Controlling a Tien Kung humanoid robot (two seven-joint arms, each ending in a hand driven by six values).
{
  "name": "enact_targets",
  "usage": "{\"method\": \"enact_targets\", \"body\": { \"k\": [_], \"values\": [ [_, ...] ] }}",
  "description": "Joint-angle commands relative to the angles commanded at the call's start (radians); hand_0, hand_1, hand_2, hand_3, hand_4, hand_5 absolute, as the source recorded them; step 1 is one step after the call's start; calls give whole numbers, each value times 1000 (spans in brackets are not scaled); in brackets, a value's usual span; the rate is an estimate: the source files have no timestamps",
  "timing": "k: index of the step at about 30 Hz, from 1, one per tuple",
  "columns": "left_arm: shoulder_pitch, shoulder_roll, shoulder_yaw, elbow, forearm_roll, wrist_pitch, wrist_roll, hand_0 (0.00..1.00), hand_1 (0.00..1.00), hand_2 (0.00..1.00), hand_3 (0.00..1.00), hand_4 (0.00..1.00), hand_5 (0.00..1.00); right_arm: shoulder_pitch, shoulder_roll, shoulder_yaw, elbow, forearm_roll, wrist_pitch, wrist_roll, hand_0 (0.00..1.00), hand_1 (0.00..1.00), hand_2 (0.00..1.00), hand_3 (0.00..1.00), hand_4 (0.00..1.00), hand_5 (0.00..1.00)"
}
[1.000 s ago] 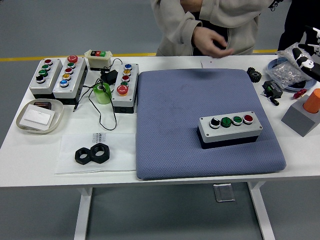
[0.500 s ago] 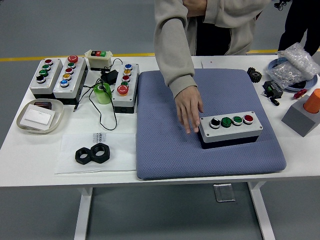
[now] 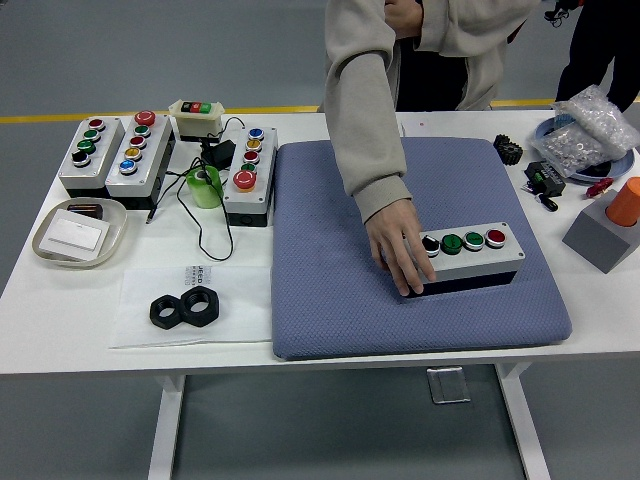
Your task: Pick up the button,place it on the desk,press the button,press the button
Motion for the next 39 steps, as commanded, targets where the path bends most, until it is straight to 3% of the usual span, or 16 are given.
{"method": "enact_targets", "body": {
  "k": [39],
  "values": [
    [-14,-4,4,2,-6,1,-1,743,834,899,826,645,998,18,7,1,-6,2,-9,-7,990,896,937,935,610,634]
  ]
}}
